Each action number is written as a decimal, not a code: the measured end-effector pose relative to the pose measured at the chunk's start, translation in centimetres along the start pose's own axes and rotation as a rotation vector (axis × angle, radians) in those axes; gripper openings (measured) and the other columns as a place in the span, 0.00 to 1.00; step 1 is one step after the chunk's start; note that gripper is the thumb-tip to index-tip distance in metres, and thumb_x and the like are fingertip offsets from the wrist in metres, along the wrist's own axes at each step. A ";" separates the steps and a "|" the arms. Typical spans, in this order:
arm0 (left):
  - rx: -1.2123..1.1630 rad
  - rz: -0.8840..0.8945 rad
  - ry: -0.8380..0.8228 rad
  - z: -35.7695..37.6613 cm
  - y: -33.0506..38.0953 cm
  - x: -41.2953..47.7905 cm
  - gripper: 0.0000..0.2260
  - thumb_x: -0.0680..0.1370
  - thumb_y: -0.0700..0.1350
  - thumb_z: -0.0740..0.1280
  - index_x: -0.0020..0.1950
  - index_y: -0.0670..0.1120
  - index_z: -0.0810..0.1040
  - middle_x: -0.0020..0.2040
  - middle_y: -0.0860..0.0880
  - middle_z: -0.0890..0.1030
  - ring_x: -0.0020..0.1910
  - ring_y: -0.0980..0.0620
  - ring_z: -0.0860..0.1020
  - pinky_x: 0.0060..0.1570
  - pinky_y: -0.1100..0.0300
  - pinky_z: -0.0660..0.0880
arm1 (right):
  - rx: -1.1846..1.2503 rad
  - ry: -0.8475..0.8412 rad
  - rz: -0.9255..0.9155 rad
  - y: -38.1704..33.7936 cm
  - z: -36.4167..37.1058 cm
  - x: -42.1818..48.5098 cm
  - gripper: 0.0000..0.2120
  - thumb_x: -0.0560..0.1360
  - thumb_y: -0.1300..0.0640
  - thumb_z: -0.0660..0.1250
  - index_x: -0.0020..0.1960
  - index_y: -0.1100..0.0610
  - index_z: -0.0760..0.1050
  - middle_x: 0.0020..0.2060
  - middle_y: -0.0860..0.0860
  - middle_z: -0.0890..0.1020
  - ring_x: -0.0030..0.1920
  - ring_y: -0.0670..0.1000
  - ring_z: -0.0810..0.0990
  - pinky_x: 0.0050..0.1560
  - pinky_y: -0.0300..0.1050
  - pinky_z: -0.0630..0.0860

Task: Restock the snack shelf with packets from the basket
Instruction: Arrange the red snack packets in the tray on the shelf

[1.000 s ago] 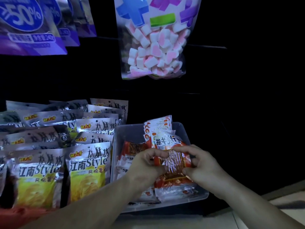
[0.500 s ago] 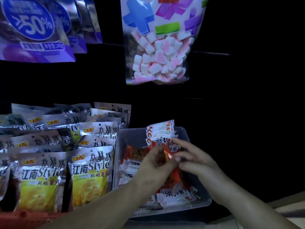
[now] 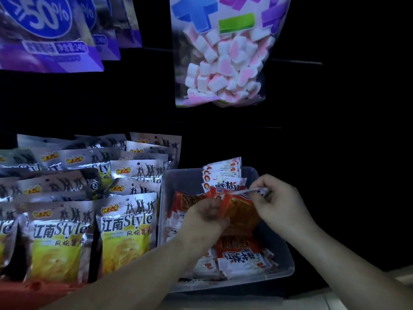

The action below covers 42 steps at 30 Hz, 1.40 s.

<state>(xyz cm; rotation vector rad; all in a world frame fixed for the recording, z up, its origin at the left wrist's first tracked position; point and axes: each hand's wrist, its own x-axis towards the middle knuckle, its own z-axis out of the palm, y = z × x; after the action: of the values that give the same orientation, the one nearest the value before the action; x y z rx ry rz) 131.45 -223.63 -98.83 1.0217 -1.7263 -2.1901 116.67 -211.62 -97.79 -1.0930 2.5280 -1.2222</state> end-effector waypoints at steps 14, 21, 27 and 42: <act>0.188 -0.038 0.160 -1.6 -1.1 1.8 0.14 0.76 0.31 0.65 0.51 0.49 0.82 0.46 0.52 0.83 0.43 0.53 0.80 0.36 0.60 0.77 | -0.349 -0.621 0.395 -2.0 0.5 0.4 0.08 0.78 0.46 0.70 0.46 0.50 0.83 0.38 0.47 0.85 0.29 0.50 0.84 0.27 0.40 0.75; 0.332 -0.037 0.114 -1.9 -0.7 3.0 0.20 0.76 0.29 0.66 0.55 0.54 0.80 0.51 0.59 0.81 0.45 0.49 0.85 0.40 0.49 0.84 | -0.415 -0.242 0.123 0.7 4.7 3.0 0.25 0.80 0.58 0.69 0.75 0.48 0.70 0.70 0.46 0.76 0.66 0.51 0.77 0.62 0.46 0.77; 0.367 -0.096 0.086 -2.8 -1.6 4.1 0.17 0.78 0.36 0.64 0.60 0.55 0.81 0.51 0.52 0.84 0.41 0.46 0.86 0.37 0.46 0.85 | -0.517 -0.258 0.235 3.2 6.6 4.3 0.16 0.78 0.58 0.70 0.64 0.47 0.76 0.59 0.50 0.80 0.58 0.54 0.81 0.55 0.49 0.79; 0.439 -0.086 0.014 -3.1 -2.1 4.0 0.14 0.80 0.42 0.66 0.64 0.53 0.77 0.42 0.48 0.87 0.33 0.45 0.86 0.27 0.58 0.78 | 0.066 0.069 0.097 3.3 2.3 3.0 0.11 0.75 0.60 0.76 0.39 0.51 0.76 0.34 0.48 0.80 0.37 0.47 0.79 0.37 0.38 0.73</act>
<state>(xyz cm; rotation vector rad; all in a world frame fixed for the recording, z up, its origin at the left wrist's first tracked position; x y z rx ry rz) 130.89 -227.56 -102.68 1.2168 -2.2546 -1.8805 113.56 -213.72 -101.15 -0.9182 2.5375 -1.3299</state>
